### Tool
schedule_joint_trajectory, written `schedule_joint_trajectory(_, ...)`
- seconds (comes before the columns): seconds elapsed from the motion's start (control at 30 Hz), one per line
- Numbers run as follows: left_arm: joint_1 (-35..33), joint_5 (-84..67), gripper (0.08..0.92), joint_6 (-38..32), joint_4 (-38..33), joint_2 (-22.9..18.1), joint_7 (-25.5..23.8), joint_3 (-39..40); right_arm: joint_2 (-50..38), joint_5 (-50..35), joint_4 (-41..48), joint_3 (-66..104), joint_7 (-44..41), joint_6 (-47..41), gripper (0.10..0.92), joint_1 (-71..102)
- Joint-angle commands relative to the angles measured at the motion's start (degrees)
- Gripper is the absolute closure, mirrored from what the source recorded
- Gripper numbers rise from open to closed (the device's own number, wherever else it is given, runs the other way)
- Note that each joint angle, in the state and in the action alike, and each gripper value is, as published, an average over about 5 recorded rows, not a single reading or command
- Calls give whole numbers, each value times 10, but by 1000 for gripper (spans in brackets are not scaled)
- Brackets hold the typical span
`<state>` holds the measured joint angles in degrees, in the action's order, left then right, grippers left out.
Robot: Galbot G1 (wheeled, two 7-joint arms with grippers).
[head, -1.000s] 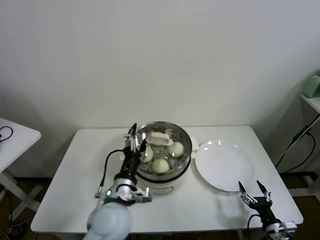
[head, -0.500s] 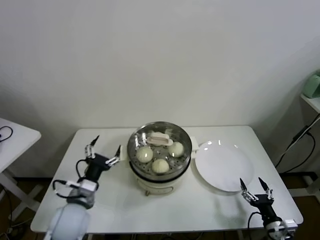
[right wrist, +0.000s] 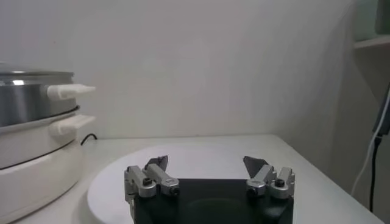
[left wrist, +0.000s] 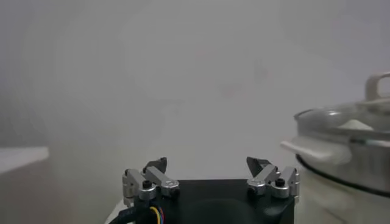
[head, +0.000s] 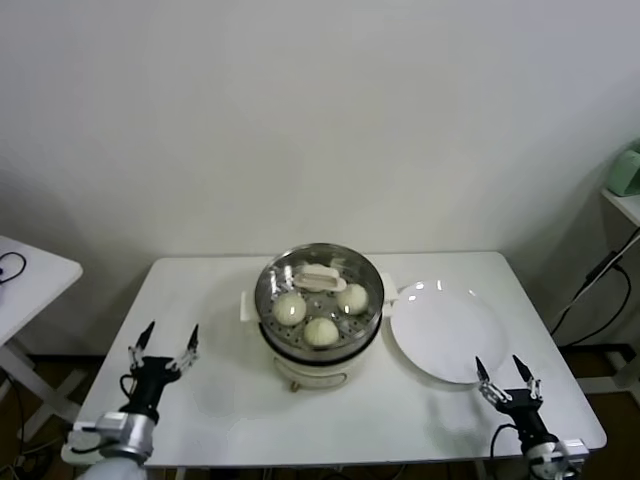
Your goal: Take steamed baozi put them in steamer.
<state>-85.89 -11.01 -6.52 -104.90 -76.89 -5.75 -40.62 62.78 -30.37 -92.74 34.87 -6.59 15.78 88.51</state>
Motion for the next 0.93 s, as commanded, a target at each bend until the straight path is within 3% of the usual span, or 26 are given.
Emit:
schedule_joint_trajectory(0.03,-24,-59,177,-102,97,-23,-4,-18,1,1,1,-2,-1,-1,203,-1)
schedule_joint_trajectory(0.93,-27,-48,177,-97,96,-21,-6,-12,-1,-1,2,-2,-4,2,203,3)
